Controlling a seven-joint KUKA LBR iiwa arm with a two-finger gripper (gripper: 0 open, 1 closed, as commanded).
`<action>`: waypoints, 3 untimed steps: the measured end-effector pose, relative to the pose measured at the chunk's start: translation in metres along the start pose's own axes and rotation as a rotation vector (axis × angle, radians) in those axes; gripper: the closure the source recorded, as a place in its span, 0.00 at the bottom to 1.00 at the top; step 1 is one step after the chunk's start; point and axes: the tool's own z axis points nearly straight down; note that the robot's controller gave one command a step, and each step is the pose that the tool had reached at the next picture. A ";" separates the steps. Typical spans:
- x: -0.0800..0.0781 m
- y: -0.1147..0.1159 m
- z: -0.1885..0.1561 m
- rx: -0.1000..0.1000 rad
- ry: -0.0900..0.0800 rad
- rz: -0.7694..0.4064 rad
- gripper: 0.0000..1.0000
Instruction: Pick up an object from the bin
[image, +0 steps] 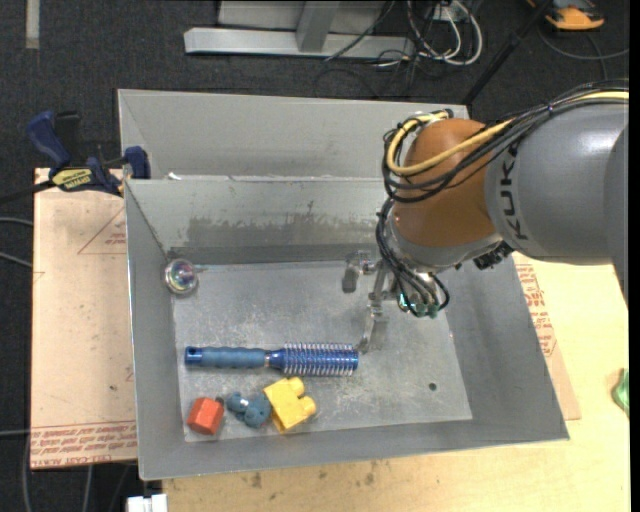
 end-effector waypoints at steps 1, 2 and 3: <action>0.061 0.015 0.078 0.000 -0.003 -0.243 0.00; 0.060 0.015 0.077 0.001 -0.007 -0.242 1.00; 0.060 0.014 -0.085 0.002 -0.019 -0.218 1.00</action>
Offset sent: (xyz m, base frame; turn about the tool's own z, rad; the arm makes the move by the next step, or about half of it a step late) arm -0.0607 0.0144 -0.0763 -0.2448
